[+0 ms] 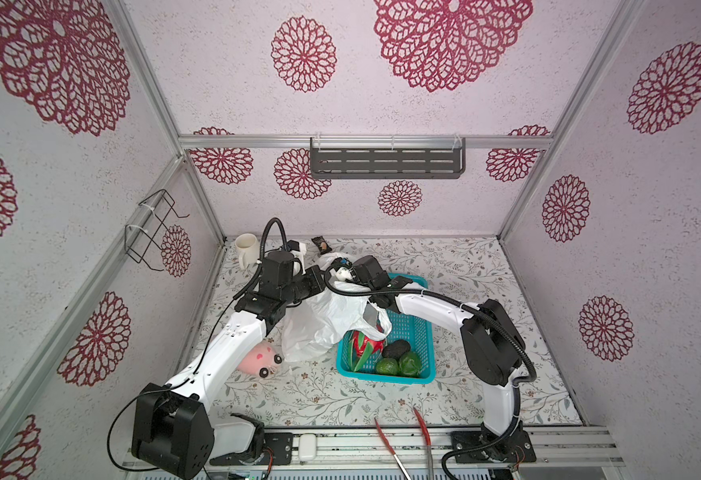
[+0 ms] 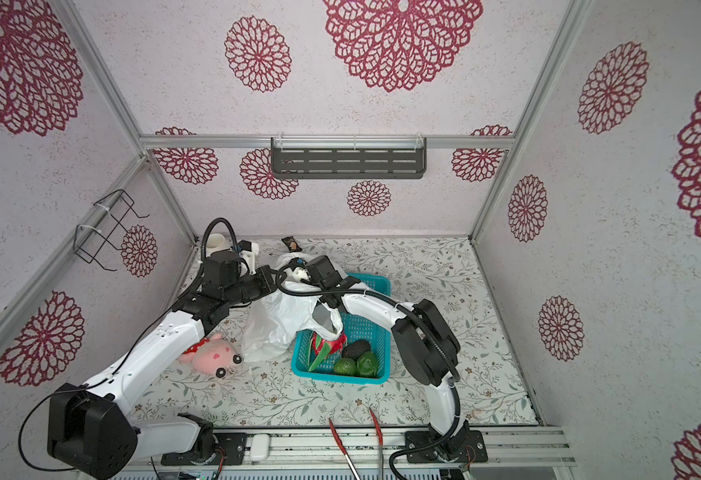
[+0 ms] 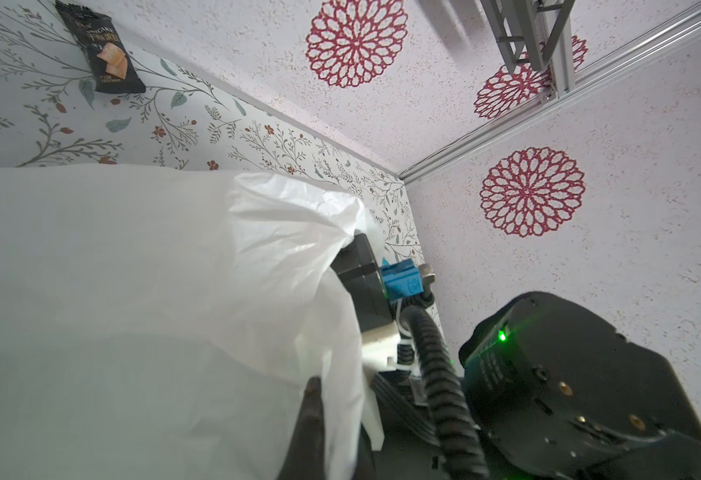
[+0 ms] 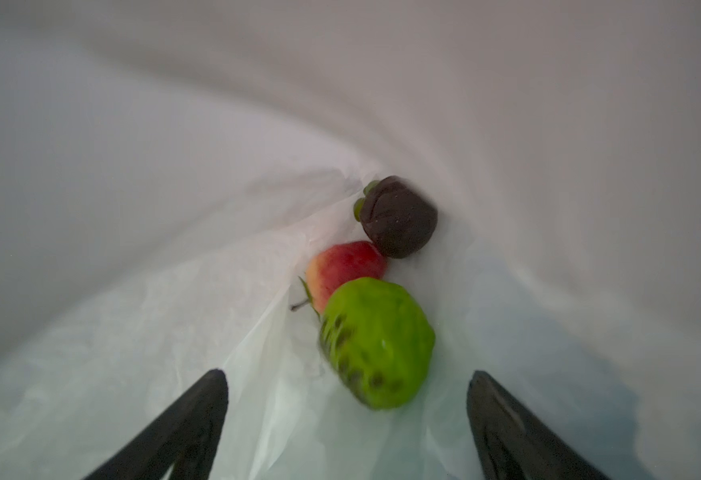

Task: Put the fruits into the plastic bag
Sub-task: 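Withdraw the right gripper from the bag and lower it into the basket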

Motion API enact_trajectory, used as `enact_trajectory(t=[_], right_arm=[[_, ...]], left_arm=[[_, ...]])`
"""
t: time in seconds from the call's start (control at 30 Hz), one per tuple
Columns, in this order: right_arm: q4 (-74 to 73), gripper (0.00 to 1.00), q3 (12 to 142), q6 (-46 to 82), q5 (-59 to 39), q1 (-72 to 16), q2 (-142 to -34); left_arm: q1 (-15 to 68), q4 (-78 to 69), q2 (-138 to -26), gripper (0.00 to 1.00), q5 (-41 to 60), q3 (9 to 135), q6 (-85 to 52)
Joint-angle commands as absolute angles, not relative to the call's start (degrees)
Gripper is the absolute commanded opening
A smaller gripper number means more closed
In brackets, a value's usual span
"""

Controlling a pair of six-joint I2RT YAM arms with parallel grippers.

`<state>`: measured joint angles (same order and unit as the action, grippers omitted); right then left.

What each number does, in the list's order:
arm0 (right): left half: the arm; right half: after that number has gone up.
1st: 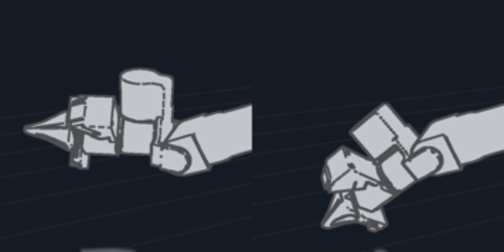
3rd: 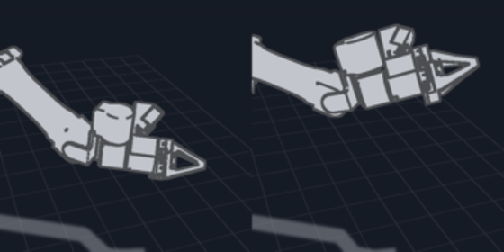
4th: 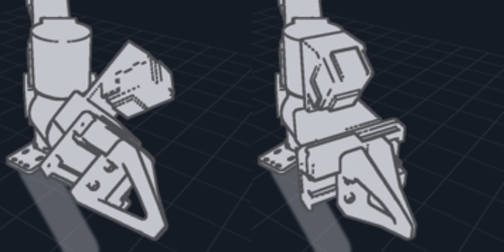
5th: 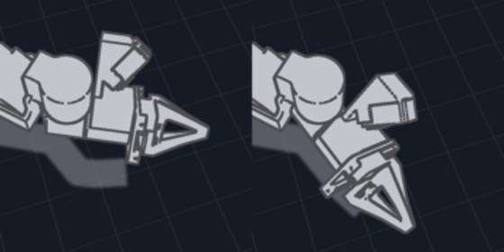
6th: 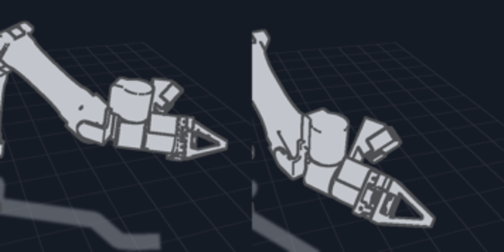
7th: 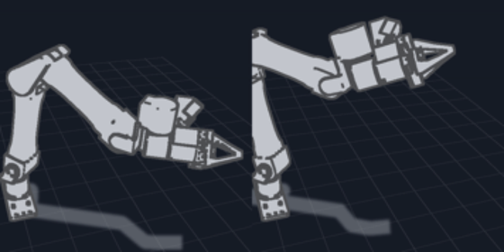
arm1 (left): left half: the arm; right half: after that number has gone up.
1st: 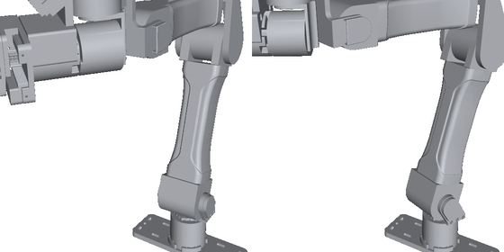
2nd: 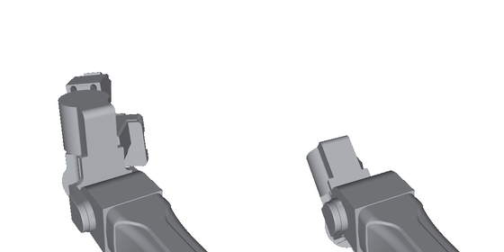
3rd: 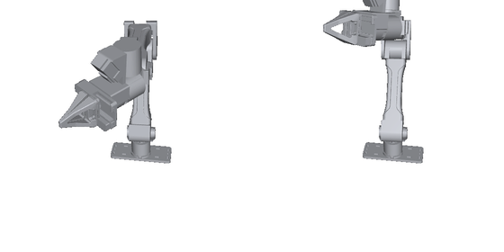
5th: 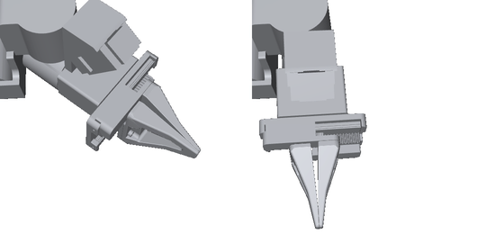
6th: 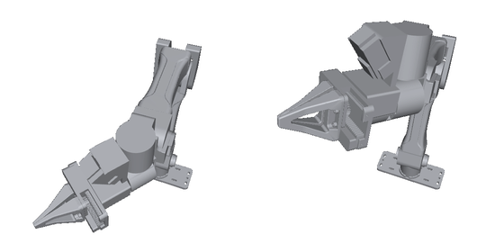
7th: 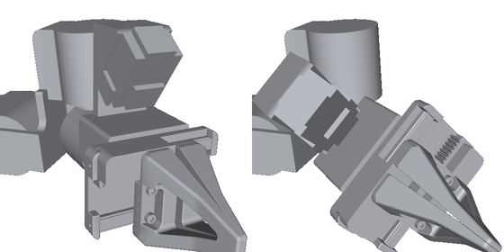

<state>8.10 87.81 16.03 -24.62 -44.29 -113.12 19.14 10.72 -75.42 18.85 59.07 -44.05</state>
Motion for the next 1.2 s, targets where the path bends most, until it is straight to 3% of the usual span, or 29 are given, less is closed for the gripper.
enact_trajectory(t=[0.0,0.3,0.77,1.17], right_arm=[[8.3,0.97,87.9,13.8,-21.7,-44.1,-107.7],[8.3,0.97,84.1,11.8,-18.6,-41.9,-97.5],[11.7,0.99,63.9,14.1,-8.4,-35.0,-72.1],[32.0,0.95,54.4,9.0,-9.7,-36.8,-75.1]], left_arm=[[19.3,9.4,-73.7,0.00,17.5,58.5,-42.1],[19.1,8.9,-72.7,0.00,16.9,57.3,-40.1],[18.8,3.2,-73.2,0.00,16.8,54.9,-41.7],[18.8,4.5,-73.9,0.00,15.8,56.3,-40.2]])
